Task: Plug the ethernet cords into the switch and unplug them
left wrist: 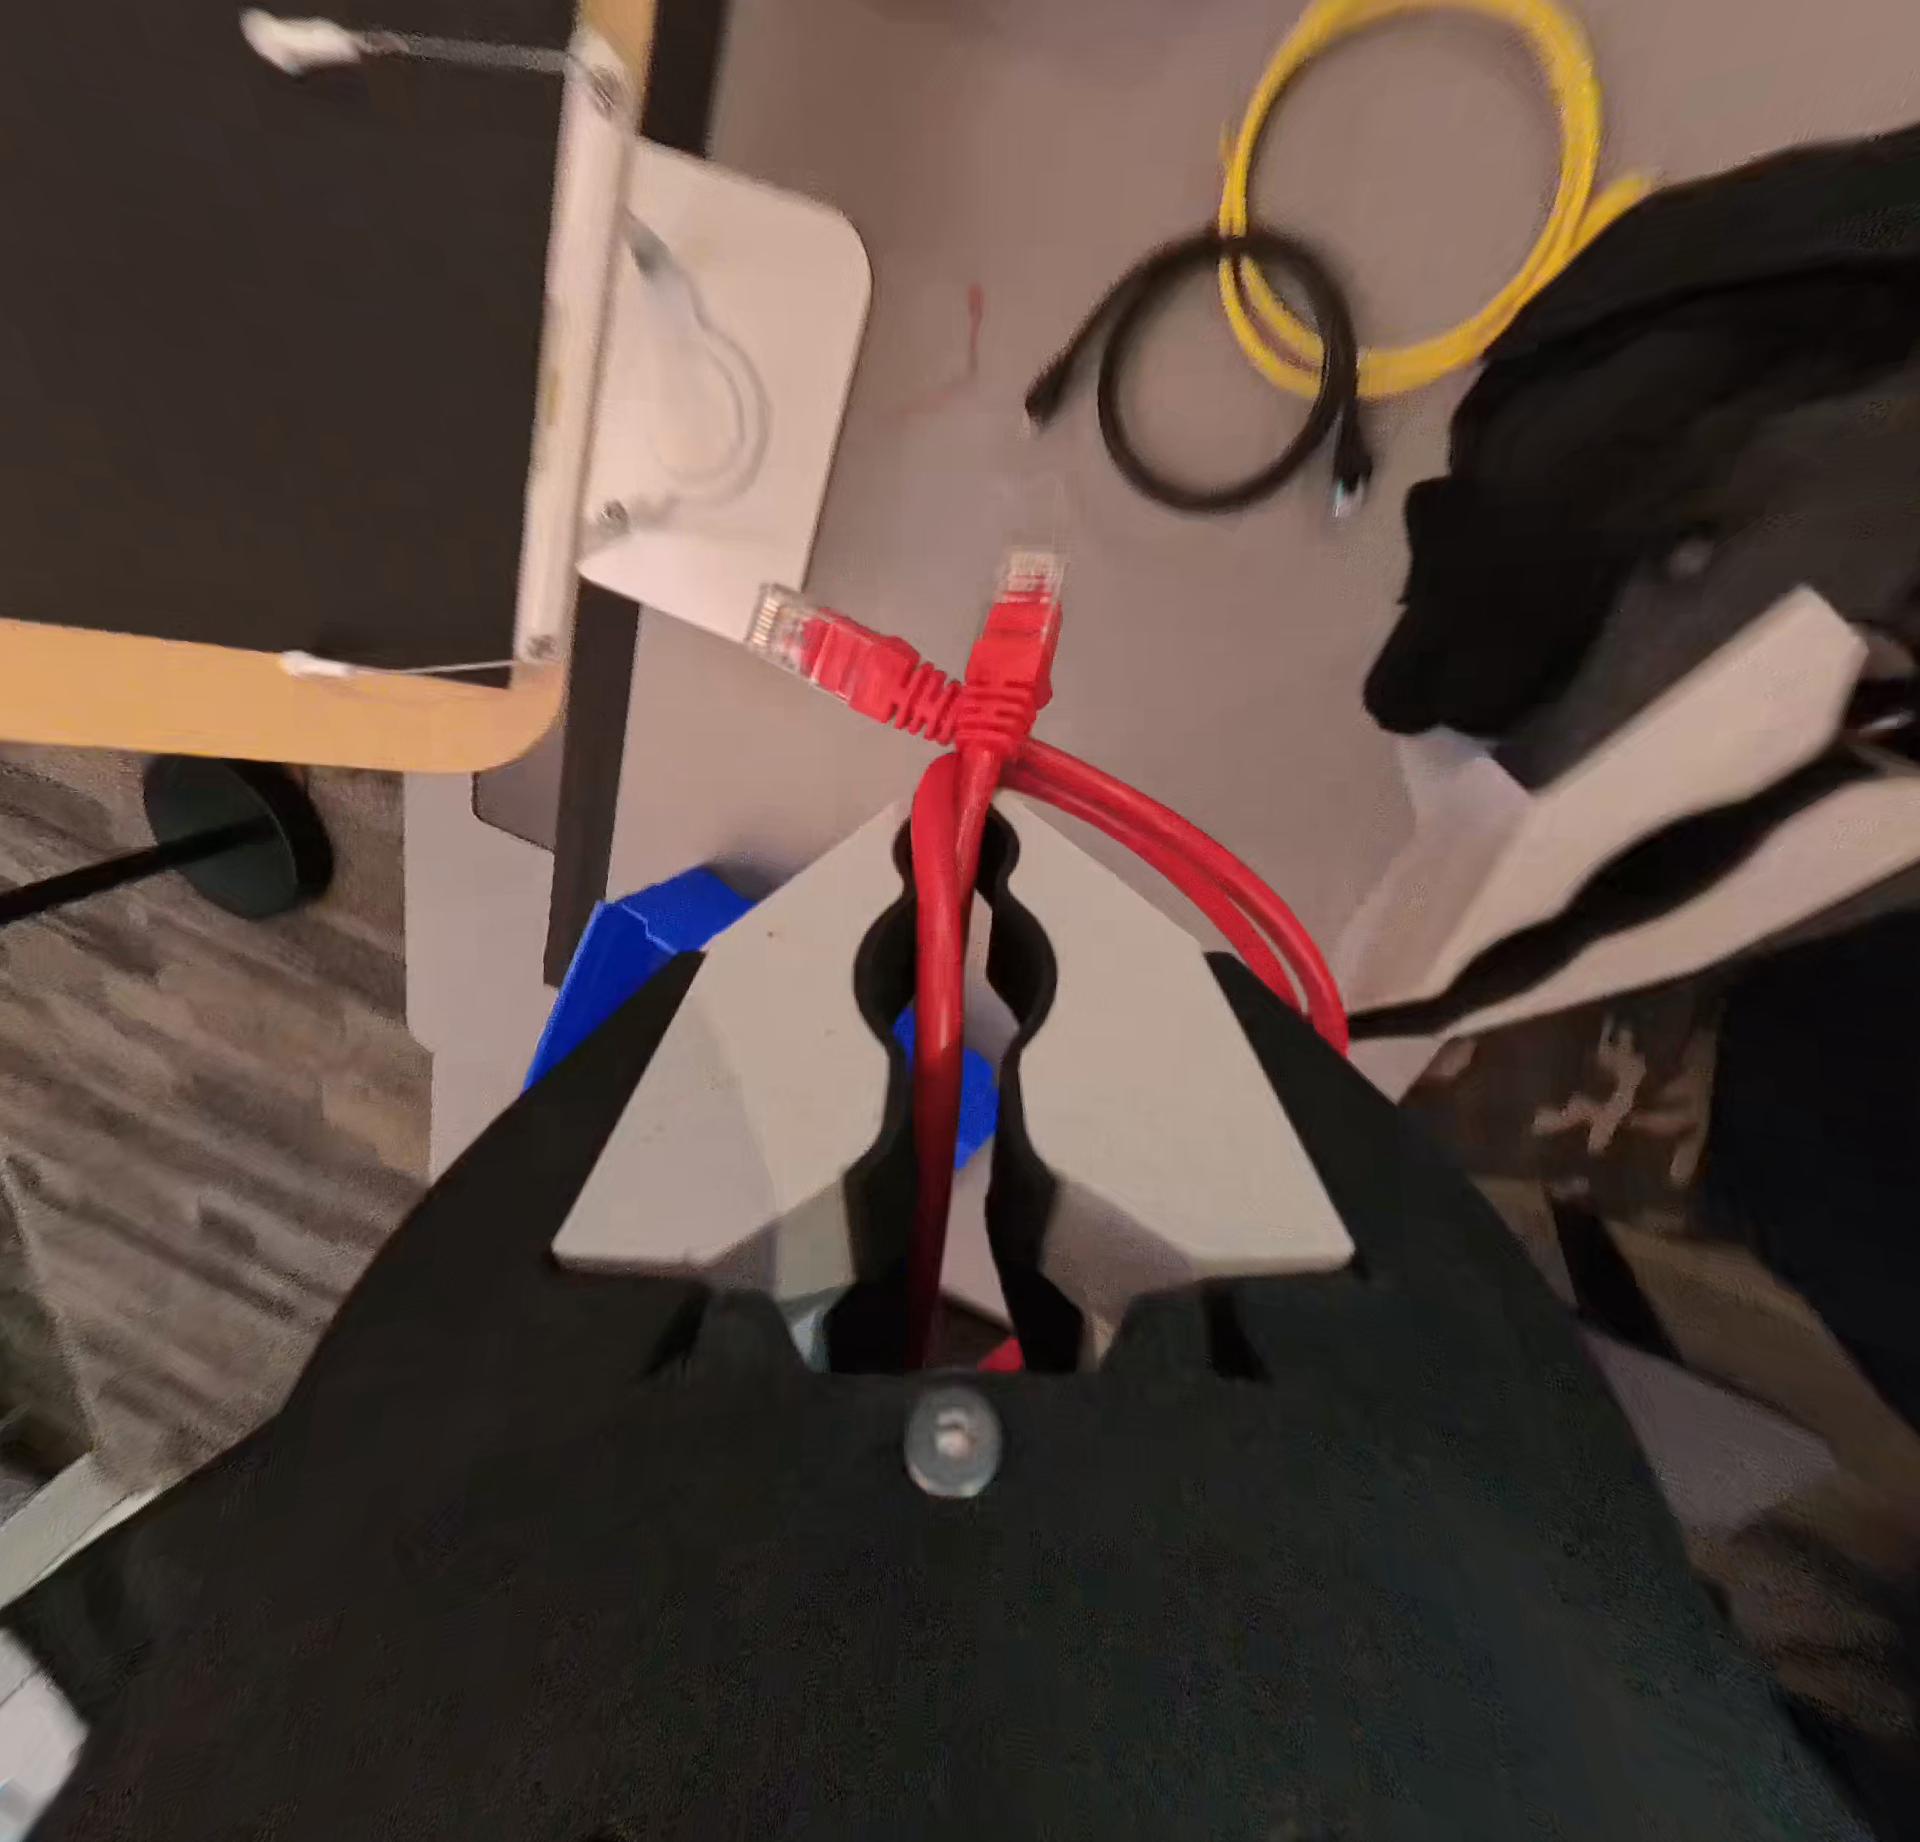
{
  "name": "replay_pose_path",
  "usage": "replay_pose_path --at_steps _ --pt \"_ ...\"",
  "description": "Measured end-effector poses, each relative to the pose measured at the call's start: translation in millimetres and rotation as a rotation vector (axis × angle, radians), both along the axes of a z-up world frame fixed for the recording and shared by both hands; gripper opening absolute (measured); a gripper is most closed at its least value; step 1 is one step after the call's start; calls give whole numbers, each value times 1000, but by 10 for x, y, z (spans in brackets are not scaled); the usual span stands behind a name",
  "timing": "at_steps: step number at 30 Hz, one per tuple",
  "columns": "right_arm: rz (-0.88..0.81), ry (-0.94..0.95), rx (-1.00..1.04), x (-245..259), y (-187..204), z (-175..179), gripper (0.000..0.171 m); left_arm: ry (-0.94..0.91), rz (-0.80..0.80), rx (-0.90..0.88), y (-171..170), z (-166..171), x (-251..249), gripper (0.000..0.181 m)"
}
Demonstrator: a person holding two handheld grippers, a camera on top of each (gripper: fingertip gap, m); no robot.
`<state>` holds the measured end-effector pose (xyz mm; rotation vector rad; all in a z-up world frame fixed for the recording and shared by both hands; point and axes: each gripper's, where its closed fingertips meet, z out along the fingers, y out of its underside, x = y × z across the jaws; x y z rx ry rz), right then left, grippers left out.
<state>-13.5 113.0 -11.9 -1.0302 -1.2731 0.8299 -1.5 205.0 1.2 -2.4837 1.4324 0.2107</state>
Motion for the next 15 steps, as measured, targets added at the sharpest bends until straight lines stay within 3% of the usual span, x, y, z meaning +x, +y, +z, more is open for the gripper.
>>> replay_pose_path --at_steps 7,9,12,15 --pt "85 -78 129 -277 -396 -119 0 401 -114 -590 -558 -954 -245 11" --pt "112 -99 139 -357 -485 -180 0 450 -151 -727 -734 -1193 -291 32" --pt "166 -82 116 -398 -577 -190 0 454 -167 -832 -847 -1486 -342 79" --pt "213 -59 83 -358 -597 -165 0 283 -171 -877 -840 -1607 -190 82"
